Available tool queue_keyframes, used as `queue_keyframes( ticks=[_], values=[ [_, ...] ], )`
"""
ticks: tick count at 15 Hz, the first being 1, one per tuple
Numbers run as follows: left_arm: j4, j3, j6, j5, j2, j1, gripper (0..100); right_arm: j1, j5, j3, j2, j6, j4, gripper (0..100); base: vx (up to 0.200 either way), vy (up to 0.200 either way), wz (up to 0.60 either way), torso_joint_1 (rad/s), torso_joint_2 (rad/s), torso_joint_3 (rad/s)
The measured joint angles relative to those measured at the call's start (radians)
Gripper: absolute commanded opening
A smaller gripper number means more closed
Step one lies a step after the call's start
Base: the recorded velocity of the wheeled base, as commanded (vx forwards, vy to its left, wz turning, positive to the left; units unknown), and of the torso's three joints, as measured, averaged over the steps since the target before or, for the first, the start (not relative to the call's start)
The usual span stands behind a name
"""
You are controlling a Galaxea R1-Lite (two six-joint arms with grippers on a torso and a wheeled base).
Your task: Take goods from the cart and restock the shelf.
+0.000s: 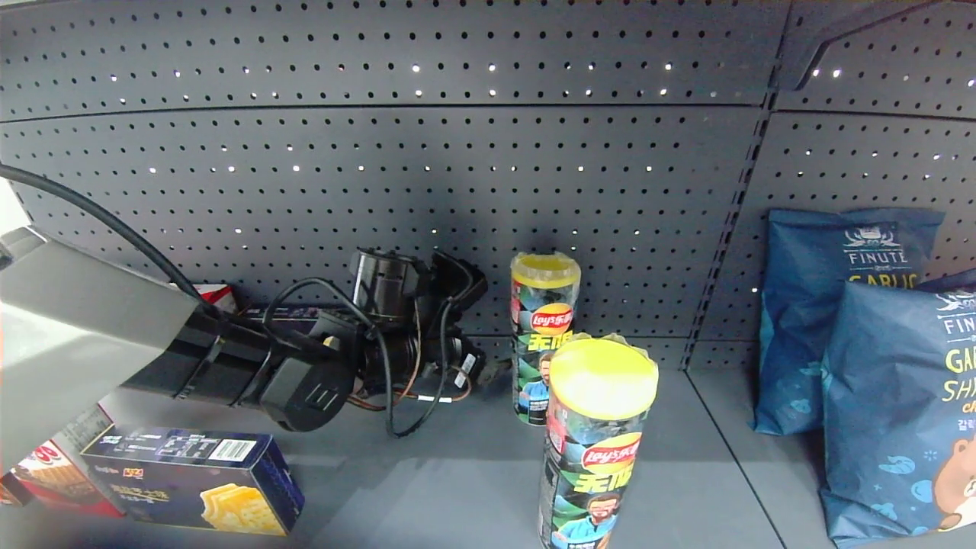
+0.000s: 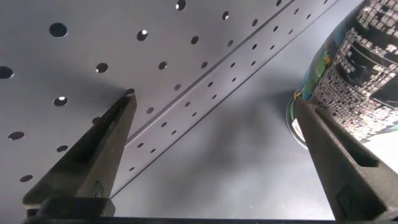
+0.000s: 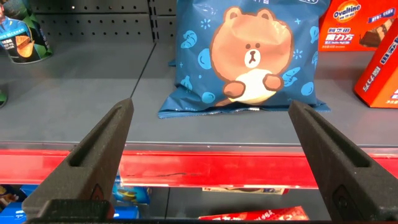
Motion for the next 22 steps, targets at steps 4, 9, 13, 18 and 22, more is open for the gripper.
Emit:
queue_keyframes(
  ticks=[4,9,13,18,22],
  values=[
    [0.001,-0.001,0.001,-0.001,-0.013,0.0,100,-0.001,0.0,0.0,0.0,0.001,0.0,100,0.0,0.0,0.0,0.0,0.0,0.0],
    [0.007,0.011,0.009,-0.001,-0.122,0.034,100,0.0,0.0,0.0,0.0,0.001,0.0,100,0.0,0.0,0.0,0.0,0.0,0.0],
    [0.105,0.069,0.017,-0.007,-0.33,0.058,100,-0.001,0.0,0.0,0.0,0.0,0.0,100,0.0,0.0,0.0,0.0,0.0,0.0],
    [0.273,0.198,-0.001,-0.018,-0.726,0.069,100,0.0,0.0,0.0,0.0,0.0,0.0,100,0.0,0.0,0.0,0.0,0.0,0.0],
    [0.323,0.425,-0.005,0.087,-1.082,0.076,100,0.0,0.0,0.0,0.0,0.0,0.0,100,0.0,0.0,0.0,0.0,0.0,0.0]
  ],
)
